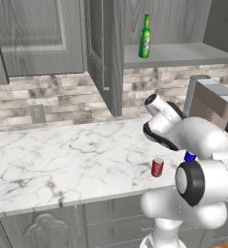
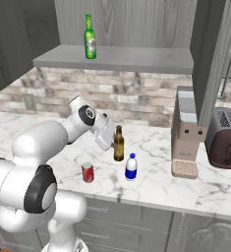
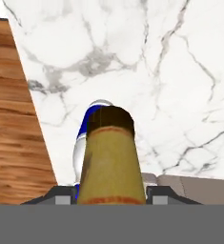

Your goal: Sort all alcoholic drinks to one cabinet, and non-alcoholic drinks to the other.

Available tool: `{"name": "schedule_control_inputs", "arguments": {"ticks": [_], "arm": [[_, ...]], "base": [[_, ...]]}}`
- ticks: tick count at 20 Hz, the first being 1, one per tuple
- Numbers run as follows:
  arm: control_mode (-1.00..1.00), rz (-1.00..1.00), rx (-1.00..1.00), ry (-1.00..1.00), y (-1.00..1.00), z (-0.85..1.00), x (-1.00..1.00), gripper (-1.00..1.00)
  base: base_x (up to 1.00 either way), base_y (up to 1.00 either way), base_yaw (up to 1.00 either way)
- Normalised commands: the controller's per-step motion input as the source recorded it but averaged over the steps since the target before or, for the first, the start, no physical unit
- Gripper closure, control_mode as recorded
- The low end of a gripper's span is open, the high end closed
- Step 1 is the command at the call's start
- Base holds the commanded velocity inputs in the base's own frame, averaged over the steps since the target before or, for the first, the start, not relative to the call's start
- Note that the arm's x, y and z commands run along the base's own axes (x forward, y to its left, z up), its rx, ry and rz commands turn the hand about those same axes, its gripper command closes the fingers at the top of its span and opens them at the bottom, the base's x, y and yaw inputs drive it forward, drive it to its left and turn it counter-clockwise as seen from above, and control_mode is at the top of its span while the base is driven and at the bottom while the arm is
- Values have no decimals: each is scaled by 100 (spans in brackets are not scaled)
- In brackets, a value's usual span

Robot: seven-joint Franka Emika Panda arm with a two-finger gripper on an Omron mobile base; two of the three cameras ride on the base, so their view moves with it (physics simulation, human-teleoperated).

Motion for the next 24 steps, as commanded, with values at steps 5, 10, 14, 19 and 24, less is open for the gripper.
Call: {"name": "schedule_control_inputs", "arguments": {"ticks": [5, 10, 14, 19, 24], "arm": [[-100, 19, 0, -4, 7, 100, -58, 100], [-100, 30, 0, -4, 0, 100, -38, 100], [-100, 45, 0, -6, 0, 100, -13, 100], [-100, 54, 0, -2, 0, 96, 0, 100], [-100, 51, -5, 0, 6, 80, 1, 100]], "base": [[0, 0, 0], [0, 0, 0], [0, 0, 0], [0, 0, 0], [0, 0, 0]]}}
